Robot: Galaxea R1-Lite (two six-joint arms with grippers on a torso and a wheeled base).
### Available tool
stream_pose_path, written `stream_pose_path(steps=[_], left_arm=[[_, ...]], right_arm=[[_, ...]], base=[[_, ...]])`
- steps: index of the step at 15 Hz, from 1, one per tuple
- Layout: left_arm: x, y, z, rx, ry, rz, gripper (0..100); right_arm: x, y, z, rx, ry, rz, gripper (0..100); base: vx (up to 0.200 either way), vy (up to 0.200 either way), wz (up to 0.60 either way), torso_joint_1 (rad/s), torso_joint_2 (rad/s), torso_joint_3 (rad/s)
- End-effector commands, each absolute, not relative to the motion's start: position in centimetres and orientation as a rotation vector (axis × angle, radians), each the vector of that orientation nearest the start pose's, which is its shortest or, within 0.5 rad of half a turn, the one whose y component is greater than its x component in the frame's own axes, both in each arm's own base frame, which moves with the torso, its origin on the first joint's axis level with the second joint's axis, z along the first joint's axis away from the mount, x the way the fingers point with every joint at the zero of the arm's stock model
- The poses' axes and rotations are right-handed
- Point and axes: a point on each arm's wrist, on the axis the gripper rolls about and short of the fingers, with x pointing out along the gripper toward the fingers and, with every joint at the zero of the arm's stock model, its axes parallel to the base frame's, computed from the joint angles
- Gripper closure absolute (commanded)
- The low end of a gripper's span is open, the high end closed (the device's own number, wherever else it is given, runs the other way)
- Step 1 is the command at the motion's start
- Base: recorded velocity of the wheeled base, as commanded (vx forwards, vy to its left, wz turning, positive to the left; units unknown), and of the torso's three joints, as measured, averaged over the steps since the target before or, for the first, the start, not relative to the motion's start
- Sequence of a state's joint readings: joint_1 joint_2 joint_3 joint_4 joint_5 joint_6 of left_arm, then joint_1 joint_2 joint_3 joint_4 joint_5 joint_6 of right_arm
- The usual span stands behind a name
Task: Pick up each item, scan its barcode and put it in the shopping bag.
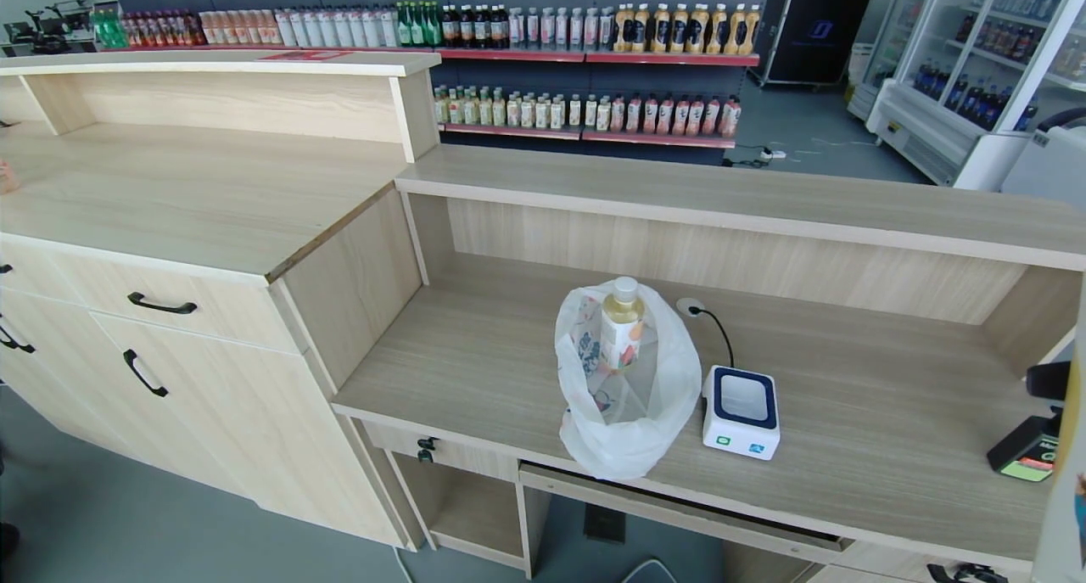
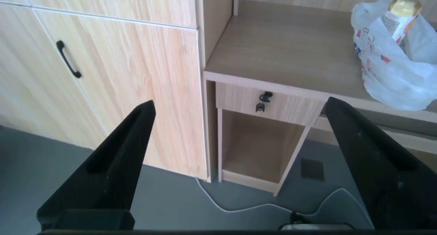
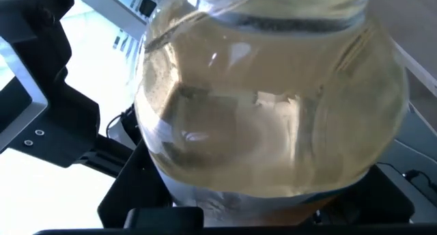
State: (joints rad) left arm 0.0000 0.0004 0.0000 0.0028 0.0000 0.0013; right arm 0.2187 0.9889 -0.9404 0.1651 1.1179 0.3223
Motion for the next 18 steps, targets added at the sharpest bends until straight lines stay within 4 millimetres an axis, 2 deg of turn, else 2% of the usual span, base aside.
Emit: stream_pose_path(steps=[1, 10, 11, 13, 14, 15, 16, 17, 18], left_arm=[[-2.3, 0.0, 7.5, 0.002, 0.003, 0.000, 0], [-2.3, 0.0, 7.5, 0.002, 0.003, 0.000, 0], [-2.3, 0.0, 7.5, 0.002, 0.003, 0.000, 0], [-2.3, 0.0, 7.5, 0.002, 0.003, 0.000, 0], [-2.3, 0.0, 7.5, 0.002, 0.003, 0.000, 0], [-2.3, 0.0, 7.5, 0.002, 0.003, 0.000, 0], [-2.3, 0.0, 7.5, 0.002, 0.003, 0.000, 0], [-2.3, 0.0, 7.5, 0.002, 0.003, 0.000, 0], [-2.3, 0.0, 7.5, 0.002, 0.003, 0.000, 0]], right_arm=[[9.6, 4.2, 29.7, 0.376, 0.430, 1.288, 100], [10.5, 4.5, 29.4, 0.337, 0.417, 1.292, 100], [11.2, 4.6, 29.2, 0.291, 0.390, 1.261, 100], [14.4, 4.8, 27.7, 0.067, 0.319, 1.064, 100], [16.1, 4.1, 26.5, -0.033, 0.283, 0.978, 100], [16.1, 4.1, 26.5, -0.033, 0.283, 0.978, 100], [18.4, 3.0, 24.7, -0.152, 0.216, 0.913, 100], [20.5, 1.0, 22.8, -0.328, 0.144, 0.822, 100], [21.4, 0.1, 22.0, -0.424, 0.115, 0.791, 100]], base=[[0.000, 0.000, 0.00, 0.000, 0.00, 0.000], [0.000, 0.000, 0.00, 0.000, 0.00, 0.000], [0.000, 0.000, 0.00, 0.000, 0.00, 0.000], [0.000, 0.000, 0.00, 0.000, 0.00, 0.000], [0.000, 0.000, 0.00, 0.000, 0.00, 0.000], [0.000, 0.000, 0.00, 0.000, 0.00, 0.000], [0.000, 0.000, 0.00, 0.000, 0.00, 0.000], [0.000, 0.000, 0.00, 0.000, 0.00, 0.000], [0.000, 0.000, 0.00, 0.000, 0.00, 0.000]])
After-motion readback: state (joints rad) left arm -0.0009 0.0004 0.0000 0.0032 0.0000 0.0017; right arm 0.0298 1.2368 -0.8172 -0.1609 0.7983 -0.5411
